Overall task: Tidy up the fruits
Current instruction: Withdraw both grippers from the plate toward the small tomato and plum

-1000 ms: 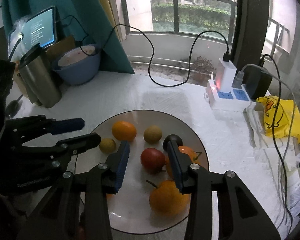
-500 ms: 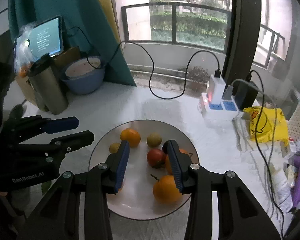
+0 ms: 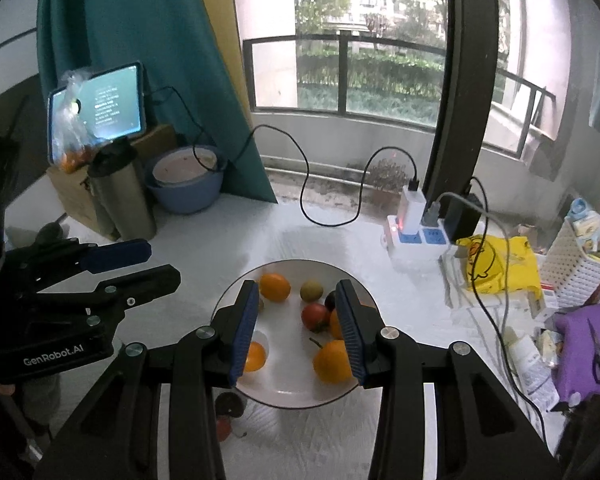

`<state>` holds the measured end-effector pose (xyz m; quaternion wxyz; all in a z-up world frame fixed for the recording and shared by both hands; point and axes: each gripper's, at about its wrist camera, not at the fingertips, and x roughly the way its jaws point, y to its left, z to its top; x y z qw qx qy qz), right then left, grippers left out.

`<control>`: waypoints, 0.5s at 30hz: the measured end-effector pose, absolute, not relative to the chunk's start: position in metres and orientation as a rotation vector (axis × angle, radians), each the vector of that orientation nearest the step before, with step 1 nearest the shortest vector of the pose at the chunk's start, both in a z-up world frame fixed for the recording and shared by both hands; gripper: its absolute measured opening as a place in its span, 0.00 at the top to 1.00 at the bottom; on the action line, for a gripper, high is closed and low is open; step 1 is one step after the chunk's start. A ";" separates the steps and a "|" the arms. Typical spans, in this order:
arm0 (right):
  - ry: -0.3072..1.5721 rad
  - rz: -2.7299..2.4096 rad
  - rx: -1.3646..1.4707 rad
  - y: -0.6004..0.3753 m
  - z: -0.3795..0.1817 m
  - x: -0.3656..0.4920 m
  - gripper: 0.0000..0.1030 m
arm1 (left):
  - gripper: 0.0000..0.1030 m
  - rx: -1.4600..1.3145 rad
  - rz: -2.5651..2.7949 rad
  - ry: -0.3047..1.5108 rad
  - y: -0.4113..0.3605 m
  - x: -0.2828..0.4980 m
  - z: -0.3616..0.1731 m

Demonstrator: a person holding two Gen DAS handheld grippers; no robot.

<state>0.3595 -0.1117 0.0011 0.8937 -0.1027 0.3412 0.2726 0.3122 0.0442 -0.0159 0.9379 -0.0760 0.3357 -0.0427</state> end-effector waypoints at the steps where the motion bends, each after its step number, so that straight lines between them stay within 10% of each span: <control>1: 0.701 0.564 -0.214 -0.113 0.004 0.355 0.59 | 0.54 -0.155 -0.089 0.680 0.043 0.308 -0.014; 12: 0.641 0.539 -0.209 -0.132 0.033 0.311 0.59 | 0.53 -0.149 -0.098 0.619 0.029 0.266 0.008; 15: 0.628 0.529 -0.204 -0.140 0.039 0.299 0.58 | 0.30 -0.150 -0.103 0.609 0.024 0.255 0.012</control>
